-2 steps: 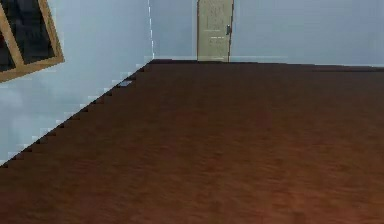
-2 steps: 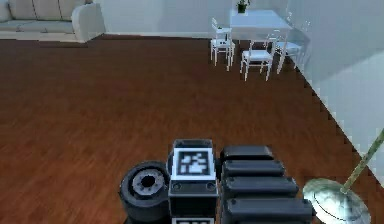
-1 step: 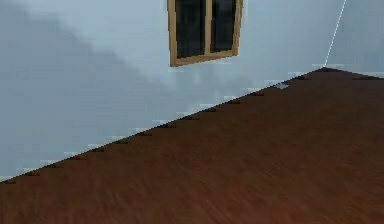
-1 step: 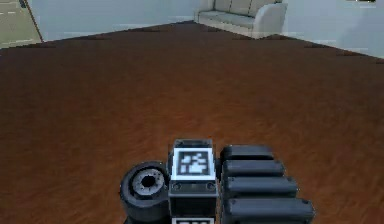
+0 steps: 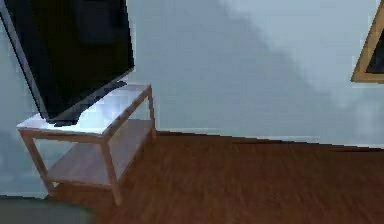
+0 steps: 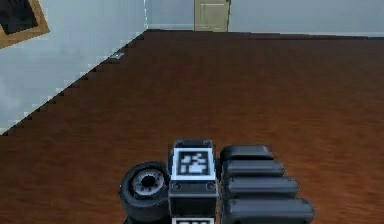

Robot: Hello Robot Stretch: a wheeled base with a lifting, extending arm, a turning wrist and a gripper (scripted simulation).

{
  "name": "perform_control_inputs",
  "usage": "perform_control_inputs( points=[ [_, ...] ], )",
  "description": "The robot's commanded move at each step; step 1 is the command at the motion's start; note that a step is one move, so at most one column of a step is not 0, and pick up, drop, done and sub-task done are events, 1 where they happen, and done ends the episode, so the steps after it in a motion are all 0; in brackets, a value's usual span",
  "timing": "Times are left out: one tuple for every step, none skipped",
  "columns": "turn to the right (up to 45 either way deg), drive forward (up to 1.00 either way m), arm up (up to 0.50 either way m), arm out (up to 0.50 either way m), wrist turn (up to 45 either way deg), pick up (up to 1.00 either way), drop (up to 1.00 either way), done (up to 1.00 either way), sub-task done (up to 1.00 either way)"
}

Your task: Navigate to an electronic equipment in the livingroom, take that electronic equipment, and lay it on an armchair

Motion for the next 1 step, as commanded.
perform_control_inputs(
  points=[
    [-27.0,0.00,0.00,0.00,0.0,0.00,0.00,0.00,0.00]
  ],
)
